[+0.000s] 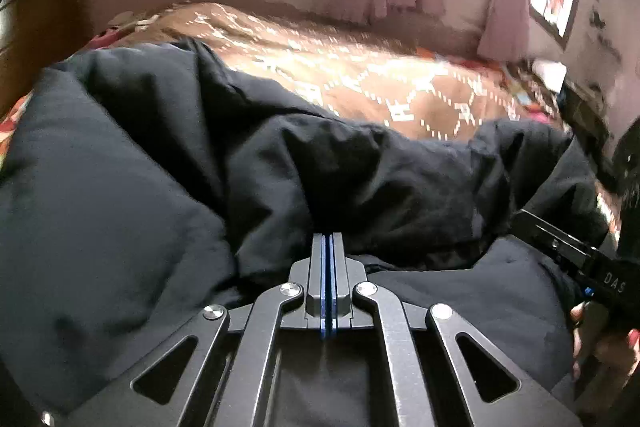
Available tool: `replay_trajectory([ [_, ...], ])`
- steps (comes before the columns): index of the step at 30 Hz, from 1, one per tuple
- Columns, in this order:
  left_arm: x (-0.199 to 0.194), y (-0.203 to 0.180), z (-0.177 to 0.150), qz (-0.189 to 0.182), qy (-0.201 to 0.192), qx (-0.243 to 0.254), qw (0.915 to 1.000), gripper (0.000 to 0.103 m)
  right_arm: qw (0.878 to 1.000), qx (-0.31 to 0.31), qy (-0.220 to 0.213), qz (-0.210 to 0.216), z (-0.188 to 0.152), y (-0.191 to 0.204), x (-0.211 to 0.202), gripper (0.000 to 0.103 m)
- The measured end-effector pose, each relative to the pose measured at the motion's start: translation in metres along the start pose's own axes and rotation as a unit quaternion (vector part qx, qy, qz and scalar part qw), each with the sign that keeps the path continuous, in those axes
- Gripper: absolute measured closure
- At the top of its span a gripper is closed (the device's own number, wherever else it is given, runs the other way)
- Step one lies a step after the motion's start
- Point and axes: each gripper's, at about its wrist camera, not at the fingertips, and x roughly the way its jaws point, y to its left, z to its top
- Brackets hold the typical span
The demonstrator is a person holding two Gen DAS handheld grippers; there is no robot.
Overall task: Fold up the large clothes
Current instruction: 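Open both grippers, release the folded jacket and pull back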
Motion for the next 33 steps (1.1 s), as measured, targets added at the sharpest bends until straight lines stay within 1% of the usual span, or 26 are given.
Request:
replay_trajectory([
  [3, -0.016, 0.012, -0.004, -0.019, -0.019, -0.04, 0.9988, 0.099, 0.999, 0.024, -0.018, 0.018, -0.002, -0.009, -0.013, 0.032],
  [4, -0.019, 0.015, -0.005, -0.025, -0.02, -0.049, 0.9983, 0.096, 0.999, 0.031, -0.022, 0.024, -0.002, -0.011, -0.013, 0.032],
  [6, -0.027, 0.018, -0.011, -0.044, -0.019, -0.068, 0.9965, 0.085, 0.998, 0.036, -0.027, 0.033, -0.005, -0.012, -0.018, 0.029],
  [7, -0.03, 0.017, -0.013, -0.047, -0.021, -0.064, 0.9966, 0.075, 0.998, 0.035, -0.028, 0.033, -0.006, -0.012, -0.02, 0.028],
  [8, -0.033, 0.011, -0.016, -0.047, -0.023, -0.05, 0.9974, 0.06, 0.999, 0.032, -0.028, 0.032, -0.008, -0.01, -0.022, 0.026],
  [9, -0.036, 0.002, -0.018, -0.045, -0.025, -0.03, 0.9982, 0.051, 0.999, 0.03, -0.028, 0.032, -0.009, -0.009, -0.023, 0.024],
  [10, -0.038, -0.005, -0.019, -0.043, -0.026, -0.016, 0.9986, 0.034, 0.999, 0.029, -0.03, 0.033, -0.01, -0.007, -0.025, 0.023],
  [11, -0.04, -0.014, -0.02, -0.036, -0.026, 0.003, 0.999, 0.025, 0.998, 0.03, -0.038, 0.033, -0.012, -0.007, -0.03, 0.023],
  [13, -0.042, -0.026, -0.023, -0.008, -0.03, 0.025, 0.9992, 0.022, 0.997, 0.036, -0.05, 0.041, -0.016, -0.01, -0.037, 0.022],
  [14, -0.042, -0.027, -0.024, -0.002, -0.031, 0.024, 0.9992, 0.022, 0.996, 0.042, -0.056, 0.046, -0.018, -0.011, -0.04, 0.022],
  [16, -0.047, -0.022, -0.028, 0.005, -0.039, 0.006, 0.9992, 0.022, 0.994, 0.058, -0.068, 0.057, -0.024, -0.015, -0.05, 0.021],
  [18, -0.058, -0.012, -0.03, 0.001, -0.054, -0.027, 0.9982, 0.022, 0.991, 0.074, -0.075, 0.078, -0.03, -0.019, -0.059, 0.021],
  [19, -0.062, -0.009, -0.031, 0.004, -0.058, -0.037, 0.9976, 0.022, 0.989, 0.082, -0.076, 0.092, -0.035, -0.022, -0.064, 0.021],
  [20, -0.069, -0.006, -0.032, 0.008, -0.063, -0.048, 0.9968, 0.018, 0.989, 0.084, -0.077, 0.097, -0.038, -0.023, -0.068, 0.021],
  [22, -0.08, -0.004, -0.034, 0.015, -0.07, -0.053, 0.996, 0.015, 0.988, 0.086, -0.082, 0.095, -0.039, -0.021, -0.076, 0.021],
  [25, -0.101, -0.009, -0.037, 0.024, -0.08, -0.046, 0.9954, 0.011, 0.988, 0.091, -0.077, 0.097, -0.039, -0.017, -0.086, 0.018],
  [27, -0.113, -0.014, -0.039, 0.028, -0.081, -0.033, 0.9958, 0.009, 0.99, 0.081, -0.072, 0.094, -0.041, -0.011, -0.095, 0.016],
  [29, -0.129, -0.024, -0.041, 0.034, -0.088, -0.017, 0.9954, 0.004, 0.992, 0.063, -0.073, 0.084, -0.041, -0.002, -0.11, 0.014],
  [31, -0.145, -0.032, -0.043, 0.036, -0.101, -0.012, 0.9942, 0.002, 0.993, 0.057, -0.076, 0.076, -0.044, 0.003, -0.124, 0.011],
  [33, -0.162, -0.04, -0.043, 0.032, -0.113, -0.012, 0.993, 0.002, 0.993, 0.062, -0.081, 0.066, -0.042, 0.005, -0.141, 0.004],
])
